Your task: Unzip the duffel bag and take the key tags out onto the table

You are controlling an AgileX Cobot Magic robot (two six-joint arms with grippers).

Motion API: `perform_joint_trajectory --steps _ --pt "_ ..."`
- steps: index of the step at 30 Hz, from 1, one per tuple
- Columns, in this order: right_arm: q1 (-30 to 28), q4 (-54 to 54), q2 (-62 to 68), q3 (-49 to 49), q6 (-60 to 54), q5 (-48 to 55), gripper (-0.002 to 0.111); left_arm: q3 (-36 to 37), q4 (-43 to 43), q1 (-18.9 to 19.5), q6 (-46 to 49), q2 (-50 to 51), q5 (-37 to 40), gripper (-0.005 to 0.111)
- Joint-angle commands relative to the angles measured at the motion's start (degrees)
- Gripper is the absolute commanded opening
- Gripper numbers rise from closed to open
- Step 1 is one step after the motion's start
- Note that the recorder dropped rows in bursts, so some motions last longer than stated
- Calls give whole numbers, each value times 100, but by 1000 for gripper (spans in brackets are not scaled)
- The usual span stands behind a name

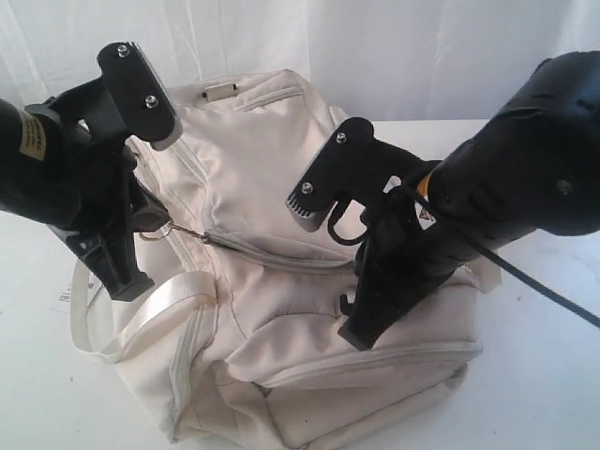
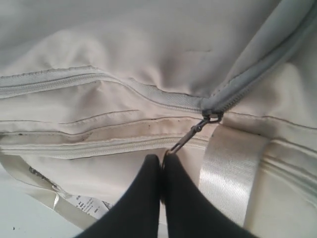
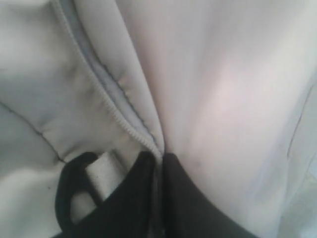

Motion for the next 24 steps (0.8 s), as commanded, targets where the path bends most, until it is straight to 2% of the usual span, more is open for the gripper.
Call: perform_joint_trajectory --steps 1,5,7,14,18,24 --pt "-121 177 -71 40 -86 761 27 -12 152 32 117 -122 160 0" --pt "-104 260 -169 -164 -359 776 60 -12 27 -132 285 -277 205 0" --pt "-21 457 -210 -422 -537 776 65 -12 -29 -197 285 -356 205 0" --pt "632 1824 -222 -867 -1659 -138 65 -12 -104 -320 294 -456 205 0" --pt "1001 1761 95 -867 -1681 -625 65 -12 -104 -318 423 -456 222 0" --pt "1078 1380 691 -867 -1280 -1088 65 -12 68 -318 425 -538 345 0"
